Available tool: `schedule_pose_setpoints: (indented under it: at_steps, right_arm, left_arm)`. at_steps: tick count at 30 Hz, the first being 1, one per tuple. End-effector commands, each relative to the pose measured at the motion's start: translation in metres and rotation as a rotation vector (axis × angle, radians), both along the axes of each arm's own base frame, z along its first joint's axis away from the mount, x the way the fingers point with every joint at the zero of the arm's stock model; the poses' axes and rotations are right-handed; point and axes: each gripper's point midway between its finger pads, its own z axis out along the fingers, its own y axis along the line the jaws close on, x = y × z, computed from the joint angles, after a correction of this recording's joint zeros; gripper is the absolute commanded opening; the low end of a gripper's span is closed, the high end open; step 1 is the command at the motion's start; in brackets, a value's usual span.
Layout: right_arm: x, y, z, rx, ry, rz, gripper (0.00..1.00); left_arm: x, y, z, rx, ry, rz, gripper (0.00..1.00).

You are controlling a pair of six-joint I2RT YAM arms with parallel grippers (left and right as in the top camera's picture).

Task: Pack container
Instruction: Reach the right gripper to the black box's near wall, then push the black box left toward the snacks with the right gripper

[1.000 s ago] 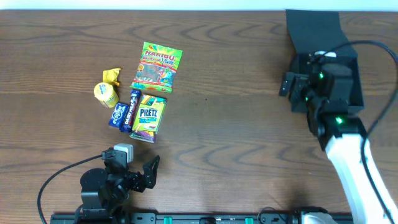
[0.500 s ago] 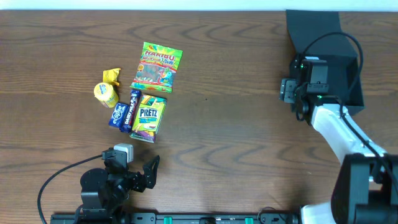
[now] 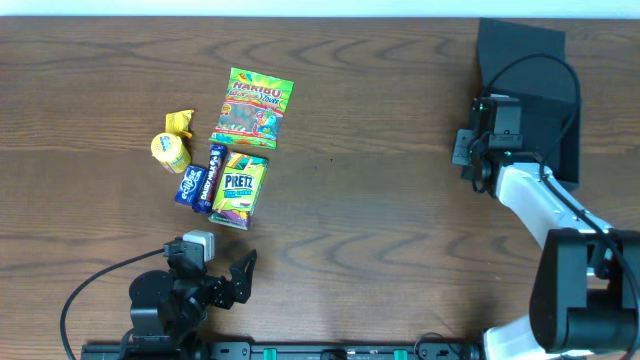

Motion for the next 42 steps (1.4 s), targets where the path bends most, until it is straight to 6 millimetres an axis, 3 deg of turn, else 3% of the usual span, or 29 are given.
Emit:
schedule_pose_setpoints:
  at_steps: [1, 10, 22, 26, 35, 42]
  right_arm:
    - [0.006, 0.029, 0.005, 0.048, -0.025, 0.027, 0.01]
    - [-0.004, 0.13, 0.006, 0.119, -0.034, 0.203, 0.01]
    - [-0.029, 0.207, 0.009, 0.265, -0.041, 0.196, 0.01]
    - [-0.035, 0.224, 0.011, 0.283, -0.057, 0.196, 0.01]
    - [-0.035, 0.23, 0.014, 0.317, -0.067, 0.173, 0.01]
    - [-0.033, 0.25, 0.024, 0.396, -0.104, 0.189, 0.01]
  left_arm:
    - [0.0, -0.001, -0.003, 0.0, 0.003, -0.004, 0.95]
    - [0.0, -0.001, -0.003, 0.0, 0.003, -0.004, 0.95]
    - [0.0, -0.001, -0.003, 0.0, 0.003, -0.004, 0.95]
    - [0.0, -0.001, -0.003, 0.0, 0.003, -0.004, 0.95]
    - [0.0, -0.001, -0.003, 0.0, 0.003, -0.004, 0.95]
    - [0.0, -0.001, -0.003, 0.0, 0.003, -0.004, 0.95]
